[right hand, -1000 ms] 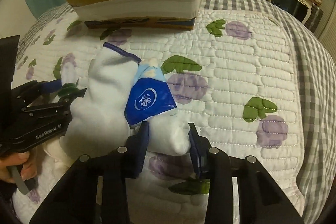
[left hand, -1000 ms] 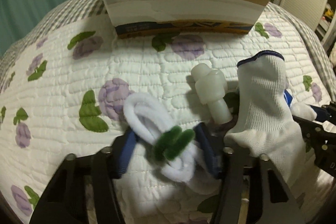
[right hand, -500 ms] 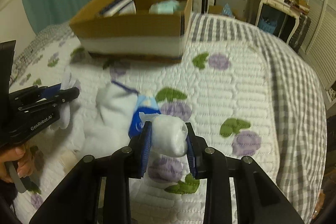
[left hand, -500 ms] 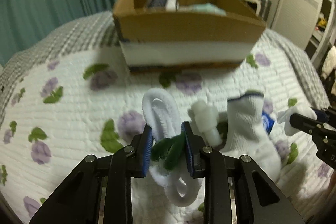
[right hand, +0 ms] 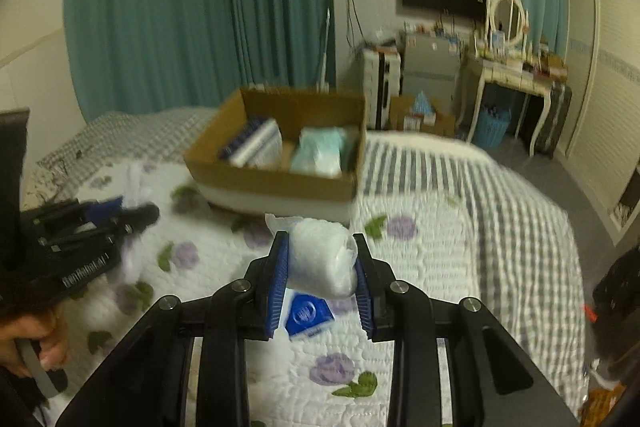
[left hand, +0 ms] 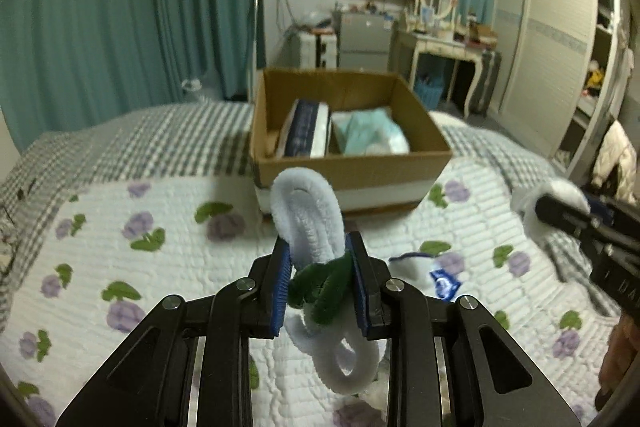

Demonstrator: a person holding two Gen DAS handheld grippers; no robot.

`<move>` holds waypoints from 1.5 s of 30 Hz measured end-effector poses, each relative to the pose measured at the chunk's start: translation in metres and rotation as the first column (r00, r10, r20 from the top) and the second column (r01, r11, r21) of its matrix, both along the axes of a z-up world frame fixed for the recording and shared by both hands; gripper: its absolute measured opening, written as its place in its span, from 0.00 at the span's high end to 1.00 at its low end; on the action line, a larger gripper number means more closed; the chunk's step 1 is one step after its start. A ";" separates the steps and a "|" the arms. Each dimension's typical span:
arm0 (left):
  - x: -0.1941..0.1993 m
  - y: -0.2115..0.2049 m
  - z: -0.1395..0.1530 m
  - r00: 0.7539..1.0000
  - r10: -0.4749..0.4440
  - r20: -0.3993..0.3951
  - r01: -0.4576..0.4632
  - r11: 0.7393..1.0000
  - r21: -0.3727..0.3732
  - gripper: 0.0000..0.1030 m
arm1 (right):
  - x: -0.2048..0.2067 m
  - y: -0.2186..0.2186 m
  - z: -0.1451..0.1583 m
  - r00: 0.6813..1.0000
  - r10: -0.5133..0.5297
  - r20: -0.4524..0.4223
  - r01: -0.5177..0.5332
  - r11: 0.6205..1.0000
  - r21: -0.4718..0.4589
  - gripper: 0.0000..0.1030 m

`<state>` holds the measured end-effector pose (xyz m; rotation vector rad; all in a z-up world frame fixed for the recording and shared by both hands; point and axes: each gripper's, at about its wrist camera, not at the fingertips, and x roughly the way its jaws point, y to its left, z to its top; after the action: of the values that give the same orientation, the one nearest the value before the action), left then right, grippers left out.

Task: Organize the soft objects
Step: 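Carry the figure and sock into the box and open both tools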

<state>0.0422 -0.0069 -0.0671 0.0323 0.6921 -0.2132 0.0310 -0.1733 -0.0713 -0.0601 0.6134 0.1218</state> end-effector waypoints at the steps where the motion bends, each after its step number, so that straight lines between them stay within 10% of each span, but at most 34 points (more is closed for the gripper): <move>1: -0.004 0.000 0.004 1.000 0.000 0.008 0.000 1.000 -0.002 0.75 | -0.004 0.003 0.008 1.000 0.003 0.020 -0.003 1.000 -0.003 0.71; 26: -0.062 0.005 0.200 0.902 -0.027 0.432 0.060 0.996 -0.062 0.74 | -0.091 0.024 0.204 0.878 0.034 0.478 -0.033 0.999 -0.011 0.71; 45: 0.072 -0.005 0.139 0.946 0.011 0.325 0.019 0.996 -0.089 0.74 | 0.063 0.027 0.131 0.924 0.062 0.377 -0.056 0.998 -0.027 0.71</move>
<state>0.1138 -0.0121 0.0718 -0.0186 0.3514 -0.2368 0.0940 -0.1464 0.0597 -0.1141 0.2261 0.1594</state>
